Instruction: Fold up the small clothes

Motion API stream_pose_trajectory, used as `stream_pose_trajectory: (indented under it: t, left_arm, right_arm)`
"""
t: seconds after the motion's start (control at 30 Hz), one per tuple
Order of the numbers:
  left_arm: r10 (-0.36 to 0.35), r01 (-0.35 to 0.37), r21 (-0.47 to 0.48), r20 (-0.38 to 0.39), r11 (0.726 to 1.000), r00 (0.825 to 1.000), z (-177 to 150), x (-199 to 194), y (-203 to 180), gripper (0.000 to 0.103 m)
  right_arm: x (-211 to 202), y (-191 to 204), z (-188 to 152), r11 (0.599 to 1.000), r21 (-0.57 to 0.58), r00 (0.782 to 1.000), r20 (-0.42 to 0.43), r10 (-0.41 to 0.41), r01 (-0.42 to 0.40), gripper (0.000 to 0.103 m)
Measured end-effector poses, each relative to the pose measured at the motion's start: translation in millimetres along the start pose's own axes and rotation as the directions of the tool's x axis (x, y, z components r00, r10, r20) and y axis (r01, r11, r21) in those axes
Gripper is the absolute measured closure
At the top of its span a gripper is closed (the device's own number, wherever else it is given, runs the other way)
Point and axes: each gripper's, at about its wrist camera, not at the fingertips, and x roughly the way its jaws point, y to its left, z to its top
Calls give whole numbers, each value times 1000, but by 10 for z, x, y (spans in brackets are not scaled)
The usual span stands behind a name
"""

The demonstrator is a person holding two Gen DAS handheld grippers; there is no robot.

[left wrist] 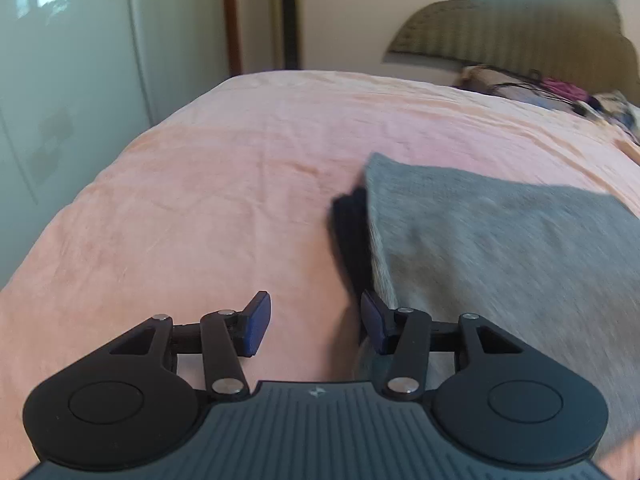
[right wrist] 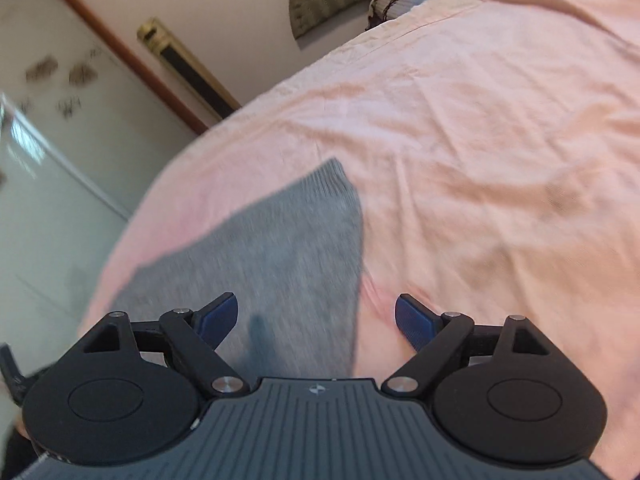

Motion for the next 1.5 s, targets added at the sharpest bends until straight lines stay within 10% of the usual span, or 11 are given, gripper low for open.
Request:
stream_pose_trajectory:
  t: [0.33, 0.5, 0.57, 0.7, 0.8, 0.97, 1.1, 1.2, 1.3, 1.4, 1.5]
  left_arm:
    - [-34, 26, 69, 109, 997, 993, 73, -459, -42, 66]
    - [-114, 104, 112, 85, 988, 990, -52, -531, -115, 25]
    - [-92, 89, 117, 17, 989, 996, -134, -372, -164, 36]
    - [-159, 161, 25, -62, 987, 985, -193, -190, -107, 92]
    - [-170, 168, -30, -50, 985, 984, -120, -262, -52, 94]
    - [-256, 256, -18, 26, 967, 966, -245, -829, 115, 99]
    - [-125, 126, 15, -67, 992, 990, -575, -558, 150, 99]
    - [-174, 171, -72, -52, 983, 983, -608, -699, 261, 96]
    - [-292, 266, -285, -52, 921, 955, -758, -825, 474, 82]
    - [-445, 381, -534, 9, 755, 895, -1004, -869, 613, 23]
    - [-442, 397, -680, 119, 616, 889, -1082, -818, 542, 6]
  right_arm:
    - [-221, 158, -209, 994, -105, 997, -82, 12, -20, 44]
    - [-163, 201, -290, 992, -114, 992, -123, 30, -44, 42]
    - [-177, 209, -291, 992, -115, 993, -118, 31, -45, 42]
    - [-168, 201, -282, 992, -113, 993, -116, 36, -50, 46]
    - [-109, 211, -275, 991, -128, 991, -131, 30, -46, 89]
    - [-441, 357, -289, 978, -203, 996, -82, 42, -58, 92]
    - [-346, 79, -416, 986, -166, 991, -132, -20, -2, 92]
    - [-422, 15, -399, 996, -78, 993, -113, 35, -44, 68]
    - [-648, -14, -432, 997, -21, 995, -74, 68, -70, 21]
    - [-827, -160, -609, 964, 180, 974, -82, 212, -195, 22]
    - [-750, -132, -871, 941, 272, 965, -111, 237, -200, 23]
